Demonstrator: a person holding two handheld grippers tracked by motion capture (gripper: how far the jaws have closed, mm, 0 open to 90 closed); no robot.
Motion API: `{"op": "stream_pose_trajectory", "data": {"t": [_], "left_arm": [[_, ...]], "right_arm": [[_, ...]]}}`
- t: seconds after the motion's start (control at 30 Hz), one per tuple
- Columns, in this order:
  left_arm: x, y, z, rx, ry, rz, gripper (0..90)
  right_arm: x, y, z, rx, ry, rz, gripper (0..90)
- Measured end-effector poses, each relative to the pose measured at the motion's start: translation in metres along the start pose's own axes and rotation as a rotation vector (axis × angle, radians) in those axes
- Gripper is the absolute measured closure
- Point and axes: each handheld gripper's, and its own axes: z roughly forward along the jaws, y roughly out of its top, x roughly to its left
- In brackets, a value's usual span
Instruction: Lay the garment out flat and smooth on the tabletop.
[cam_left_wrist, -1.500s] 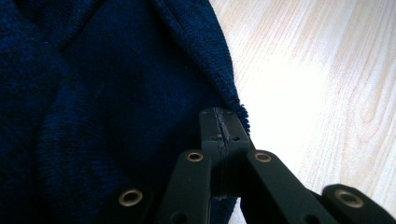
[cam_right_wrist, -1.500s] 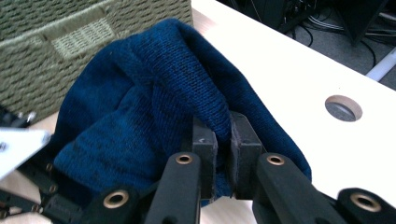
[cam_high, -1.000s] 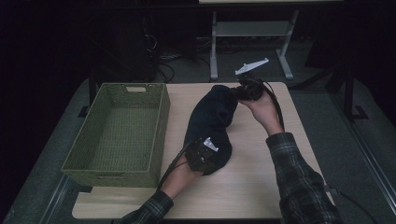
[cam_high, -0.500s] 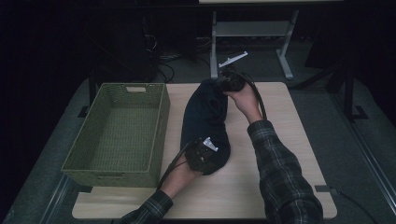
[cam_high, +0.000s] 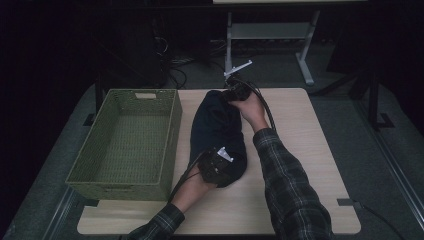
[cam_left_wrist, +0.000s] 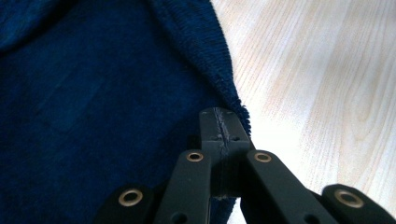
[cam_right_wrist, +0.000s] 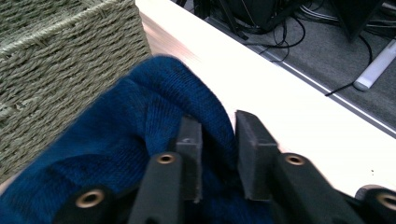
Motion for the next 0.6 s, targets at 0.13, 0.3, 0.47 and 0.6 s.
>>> {"op": "stream_pose_trajectory", "data": {"t": [0.13,0.3,0.47,0.6], "left_arm": [[0.001,0.0,0.0,-0.001,-0.005,-0.004,90.0],[0.001,0.0,0.0,-0.003,-0.006,-0.004,90.0],[0.001,0.0,0.0,-0.002,-0.007,-0.004,90.0],[0.001,0.0,0.0,0.003,-0.007,-0.003,90.0]], "right_arm": [[-0.001,-0.001,-0.001,-0.001,0.007,0.001,62.3],[-0.004,-0.005,-0.007,-0.007,0.014,0.018,57.9],[-0.005,-0.017,-0.017,0.002,0.012,0.015,59.1],[-0.006,-0.033,-0.028,0.014,0.006,0.0,62.9]]}}
